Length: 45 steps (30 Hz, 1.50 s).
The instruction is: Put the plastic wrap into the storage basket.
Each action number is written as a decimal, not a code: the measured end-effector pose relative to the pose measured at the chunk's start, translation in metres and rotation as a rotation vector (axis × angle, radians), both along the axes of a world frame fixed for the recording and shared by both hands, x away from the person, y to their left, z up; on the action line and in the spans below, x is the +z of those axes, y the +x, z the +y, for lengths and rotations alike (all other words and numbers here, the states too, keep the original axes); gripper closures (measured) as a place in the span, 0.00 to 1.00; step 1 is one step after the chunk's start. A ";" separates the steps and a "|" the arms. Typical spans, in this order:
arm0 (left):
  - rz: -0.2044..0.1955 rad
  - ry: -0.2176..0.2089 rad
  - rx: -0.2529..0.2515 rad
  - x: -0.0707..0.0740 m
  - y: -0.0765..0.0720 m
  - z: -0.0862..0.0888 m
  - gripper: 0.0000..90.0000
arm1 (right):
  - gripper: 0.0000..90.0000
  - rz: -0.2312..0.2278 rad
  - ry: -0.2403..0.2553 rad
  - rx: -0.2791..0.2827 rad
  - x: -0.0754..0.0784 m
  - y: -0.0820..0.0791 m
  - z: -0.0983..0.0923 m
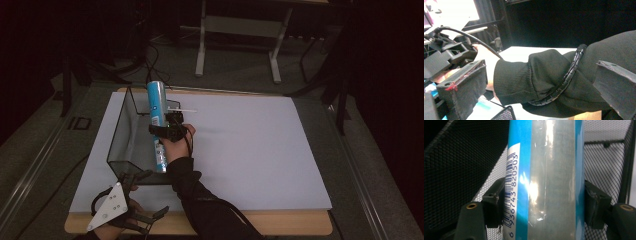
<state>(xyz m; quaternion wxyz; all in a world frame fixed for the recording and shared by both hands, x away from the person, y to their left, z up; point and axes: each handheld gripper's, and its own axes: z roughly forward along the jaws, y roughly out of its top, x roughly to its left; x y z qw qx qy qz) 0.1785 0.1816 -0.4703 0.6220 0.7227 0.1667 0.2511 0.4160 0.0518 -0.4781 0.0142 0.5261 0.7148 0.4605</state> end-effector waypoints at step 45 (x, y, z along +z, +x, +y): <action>0.015 0.014 -0.015 -0.002 0.003 -0.004 0.00 | 0.25 -0.103 -0.121 0.103 0.039 0.001 -0.063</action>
